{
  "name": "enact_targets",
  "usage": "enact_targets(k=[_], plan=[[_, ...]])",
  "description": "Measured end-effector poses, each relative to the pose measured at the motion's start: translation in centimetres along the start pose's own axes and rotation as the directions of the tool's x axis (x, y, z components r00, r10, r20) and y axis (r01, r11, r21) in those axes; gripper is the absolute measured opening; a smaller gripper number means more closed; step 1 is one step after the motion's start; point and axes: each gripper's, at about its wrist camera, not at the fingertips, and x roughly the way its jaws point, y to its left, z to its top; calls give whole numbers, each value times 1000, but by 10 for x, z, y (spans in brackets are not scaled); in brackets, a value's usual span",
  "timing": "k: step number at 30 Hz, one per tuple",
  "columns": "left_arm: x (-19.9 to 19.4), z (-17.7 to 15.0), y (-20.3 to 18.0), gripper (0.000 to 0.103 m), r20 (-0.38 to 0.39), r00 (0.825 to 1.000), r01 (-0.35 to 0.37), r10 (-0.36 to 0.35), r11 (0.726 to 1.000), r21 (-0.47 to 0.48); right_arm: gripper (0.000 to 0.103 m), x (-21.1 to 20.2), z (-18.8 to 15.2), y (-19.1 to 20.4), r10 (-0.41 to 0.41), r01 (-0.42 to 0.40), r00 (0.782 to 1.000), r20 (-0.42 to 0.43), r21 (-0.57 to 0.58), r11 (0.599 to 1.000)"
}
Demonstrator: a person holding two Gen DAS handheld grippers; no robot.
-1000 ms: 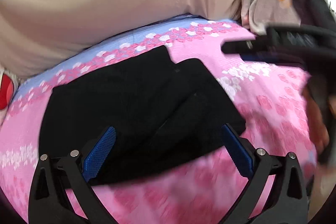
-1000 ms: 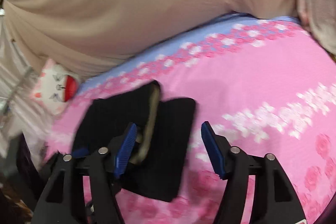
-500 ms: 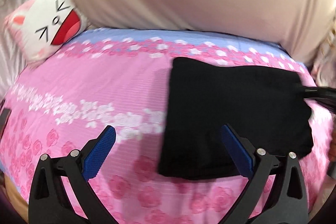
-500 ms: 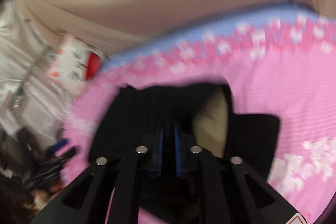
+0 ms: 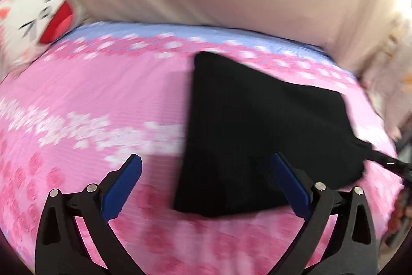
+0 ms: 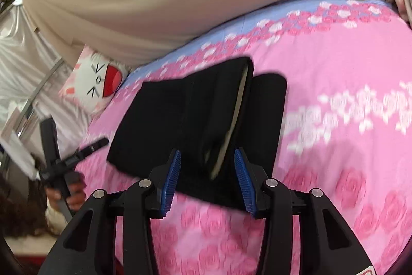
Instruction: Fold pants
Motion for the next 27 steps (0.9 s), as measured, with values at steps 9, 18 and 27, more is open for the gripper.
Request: enact_targets(k=[9,18,27], plan=[[4,-17,-156,98,125,988,19,-96,858,513,19,16,18,-8,134,-133,991,-11,38,990],[64,37,-149,10,-91,977,214,-195,917,335,47,-7,52,4,174,-172,984,44,-40,984],[27,59,-136,11,13,967,237,-255,914,329,50,68,63,-4,42,-54,990,-137,-90,994]])
